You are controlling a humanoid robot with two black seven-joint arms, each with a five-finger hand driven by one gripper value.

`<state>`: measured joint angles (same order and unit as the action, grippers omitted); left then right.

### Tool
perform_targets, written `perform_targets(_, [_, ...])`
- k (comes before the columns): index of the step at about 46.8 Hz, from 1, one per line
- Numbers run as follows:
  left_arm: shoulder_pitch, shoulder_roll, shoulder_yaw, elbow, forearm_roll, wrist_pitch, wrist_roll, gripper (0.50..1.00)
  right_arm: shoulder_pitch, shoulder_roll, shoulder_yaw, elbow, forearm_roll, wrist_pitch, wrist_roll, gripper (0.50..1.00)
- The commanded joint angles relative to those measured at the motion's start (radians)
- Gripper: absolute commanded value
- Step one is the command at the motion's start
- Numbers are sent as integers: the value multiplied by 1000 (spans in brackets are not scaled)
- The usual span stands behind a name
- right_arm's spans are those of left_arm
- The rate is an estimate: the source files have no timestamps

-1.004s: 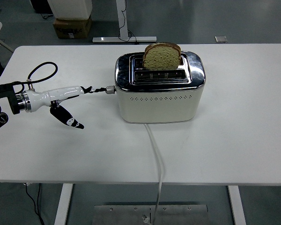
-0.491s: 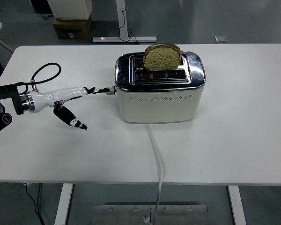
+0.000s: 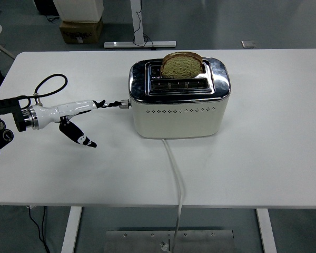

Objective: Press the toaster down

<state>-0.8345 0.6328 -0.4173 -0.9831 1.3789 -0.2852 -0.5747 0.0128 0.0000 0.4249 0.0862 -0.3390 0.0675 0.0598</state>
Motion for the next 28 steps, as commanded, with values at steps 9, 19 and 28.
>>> perform_targets(9, [6,-10,0,0,0,0,1,1000,0,0,0,0,0,0,0,998])
perform_targets(19, [6,-15,0,7,0,0,1,1000,1,0,0,0,0,0,0,1000])
perform_targets(28, [14,-28,0,29,0,0,-1,1000,0,0,0,0,0,0,0,998])
